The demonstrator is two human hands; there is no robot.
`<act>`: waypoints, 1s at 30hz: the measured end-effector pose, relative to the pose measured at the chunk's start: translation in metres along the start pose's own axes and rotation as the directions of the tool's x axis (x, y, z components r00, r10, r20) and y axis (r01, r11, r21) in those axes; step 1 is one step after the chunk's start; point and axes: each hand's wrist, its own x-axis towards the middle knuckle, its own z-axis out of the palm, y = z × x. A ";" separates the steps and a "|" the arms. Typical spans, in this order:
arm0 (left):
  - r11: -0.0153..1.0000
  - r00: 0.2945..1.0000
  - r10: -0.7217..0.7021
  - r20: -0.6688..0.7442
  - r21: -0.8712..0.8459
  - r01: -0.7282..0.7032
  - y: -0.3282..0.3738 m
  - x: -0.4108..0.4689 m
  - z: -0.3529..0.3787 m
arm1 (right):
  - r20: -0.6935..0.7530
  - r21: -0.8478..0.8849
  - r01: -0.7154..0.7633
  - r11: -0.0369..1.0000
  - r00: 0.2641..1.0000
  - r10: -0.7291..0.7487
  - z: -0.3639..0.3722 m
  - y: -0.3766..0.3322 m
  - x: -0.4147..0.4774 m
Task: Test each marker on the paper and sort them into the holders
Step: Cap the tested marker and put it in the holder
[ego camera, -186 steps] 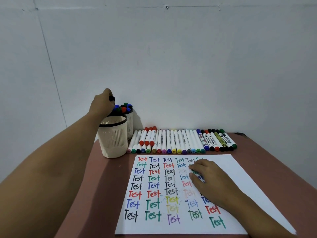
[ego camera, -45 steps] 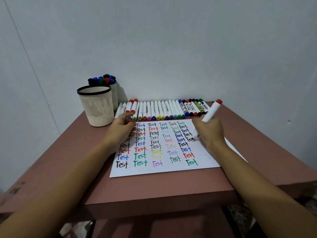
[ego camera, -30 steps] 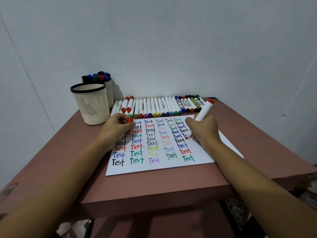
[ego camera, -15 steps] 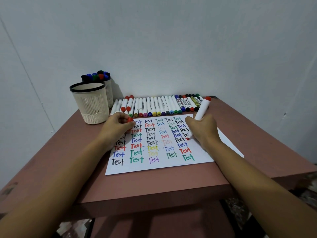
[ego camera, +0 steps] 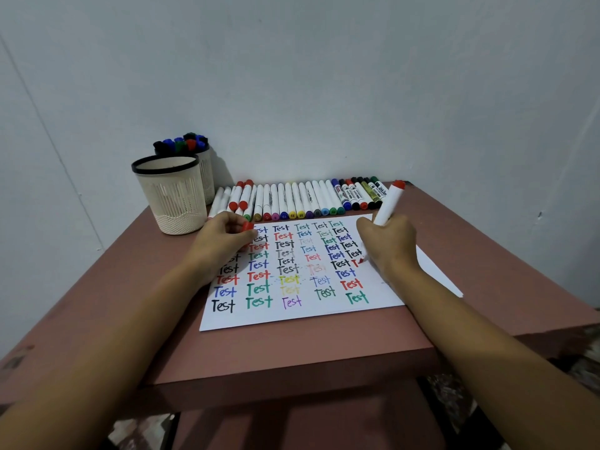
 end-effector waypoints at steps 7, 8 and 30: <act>1.000 1.000 -0.003 -0.001 0.013 0.003 -0.001 0.001 -0.001 | 0.044 -0.009 0.004 1.000 0.999 -0.003 -0.001 -0.002 -0.001; 1.000 1.000 -0.006 0.001 0.012 0.006 -0.001 0.001 0.000 | 0.041 -0.017 0.005 1.000 0.999 -0.004 -0.001 -0.002 -0.002; 0.999 1.000 0.003 0.005 0.045 -0.004 -0.001 0.000 -0.002 | -0.022 0.006 0.004 1.000 1.000 -0.004 -0.002 -0.001 0.000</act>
